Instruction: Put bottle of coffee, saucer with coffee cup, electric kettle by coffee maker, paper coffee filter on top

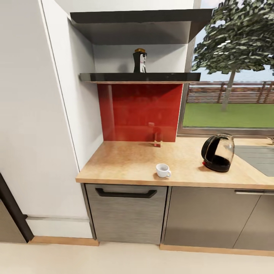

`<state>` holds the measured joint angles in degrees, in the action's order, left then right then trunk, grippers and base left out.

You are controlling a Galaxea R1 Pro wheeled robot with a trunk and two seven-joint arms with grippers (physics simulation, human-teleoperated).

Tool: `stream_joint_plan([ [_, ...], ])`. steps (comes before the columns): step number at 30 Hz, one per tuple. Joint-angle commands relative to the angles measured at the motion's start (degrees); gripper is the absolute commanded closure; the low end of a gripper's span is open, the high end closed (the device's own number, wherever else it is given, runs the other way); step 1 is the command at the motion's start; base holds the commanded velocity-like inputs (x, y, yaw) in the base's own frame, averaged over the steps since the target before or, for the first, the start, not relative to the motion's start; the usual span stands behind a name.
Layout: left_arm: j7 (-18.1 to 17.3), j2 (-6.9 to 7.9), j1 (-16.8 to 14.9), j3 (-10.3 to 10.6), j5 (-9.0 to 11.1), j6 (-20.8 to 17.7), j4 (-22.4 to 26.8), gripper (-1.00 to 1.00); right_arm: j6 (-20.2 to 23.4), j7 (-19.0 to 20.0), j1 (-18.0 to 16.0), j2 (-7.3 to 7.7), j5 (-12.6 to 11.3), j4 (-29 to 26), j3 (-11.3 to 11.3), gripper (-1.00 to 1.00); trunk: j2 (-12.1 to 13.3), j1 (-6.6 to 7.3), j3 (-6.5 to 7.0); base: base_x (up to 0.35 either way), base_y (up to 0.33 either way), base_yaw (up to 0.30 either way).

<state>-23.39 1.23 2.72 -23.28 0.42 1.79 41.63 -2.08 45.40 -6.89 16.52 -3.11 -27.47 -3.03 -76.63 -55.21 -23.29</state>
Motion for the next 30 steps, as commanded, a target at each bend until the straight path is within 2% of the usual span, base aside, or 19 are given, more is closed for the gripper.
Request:
stream_joint_plan([
  [1, -0.30, -0.01, 0.00, -0.19, 0.03, 0.07, 0.07, -1.00, -0.23, 0.00, -0.05, 0.09, -0.32, 0.19, -0.31, -1.00, -0.03, 0.00, -0.05, 0.000, 0.000, 0.000],
  [15, -1.46, 0.09, 0.00, -0.53, 0.05, 0.14, 0.00, -1.00, -0.26, -0.03, -0.03, 0.18, -0.32, 0.69, -0.31, -1.00, -0.03, 0.00, -0.05, 0.000, 0.000, 0.000],
  [30, -1.57, 0.09, -0.01, -0.53, 0.02, 0.06, -0.05, -1.00, -0.29, -0.05, -0.05, 0.18, -0.32, 0.75, -0.31, -1.00, 5.98, 3.29, 2.64, 0.000, 0.000, 0.000],
])
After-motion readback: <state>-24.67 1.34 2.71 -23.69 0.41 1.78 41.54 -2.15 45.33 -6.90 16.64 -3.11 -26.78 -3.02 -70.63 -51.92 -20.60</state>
